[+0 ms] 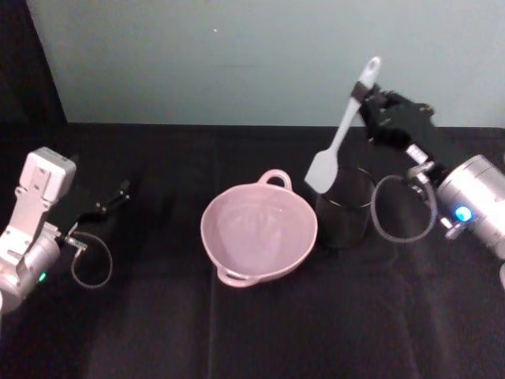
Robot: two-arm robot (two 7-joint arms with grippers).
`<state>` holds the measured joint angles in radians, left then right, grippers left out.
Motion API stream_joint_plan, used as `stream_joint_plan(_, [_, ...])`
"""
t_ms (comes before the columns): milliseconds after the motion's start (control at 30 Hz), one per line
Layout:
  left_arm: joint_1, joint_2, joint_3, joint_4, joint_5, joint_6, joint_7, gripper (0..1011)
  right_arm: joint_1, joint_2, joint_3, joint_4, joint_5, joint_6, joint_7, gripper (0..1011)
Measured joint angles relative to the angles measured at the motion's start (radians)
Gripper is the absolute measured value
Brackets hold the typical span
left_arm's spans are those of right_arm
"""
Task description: Use the one hand to pick up the spoon and stir the clear water in the bowl.
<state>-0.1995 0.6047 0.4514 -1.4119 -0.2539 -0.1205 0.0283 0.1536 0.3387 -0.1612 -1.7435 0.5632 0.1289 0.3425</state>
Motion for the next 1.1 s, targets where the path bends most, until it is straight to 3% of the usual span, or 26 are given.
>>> stream_joint_plan(167, [0.0, 0.0, 0.0, 0.0, 0.0, 0.0, 0.0, 1011, 0.006, 0.017, 0.058, 0.005, 0.085, 0.073, -0.024, 110])
stream_joint_plan(367, [0.0, 0.0, 0.0, 0.0, 0.0, 0.0, 0.0, 1011, 0.025, 0.028, 0.079, 0.054, 0.146, 0.116, -0.03, 110])
stream_joint_plan(900, [0.0, 0.0, 0.0, 0.0, 0.0, 0.0, 0.0, 1011, 0.096, 0.03, 0.026, 0.295, 0.217, 0.108, 0.021, 110])
stream_joint_plan(1100, [0.0, 0.0, 0.0, 0.0, 0.0, 0.0, 0.0, 1011, 0.104, 0.035, 0.008, 0.329, 0.23, 0.094, 0.034, 110])
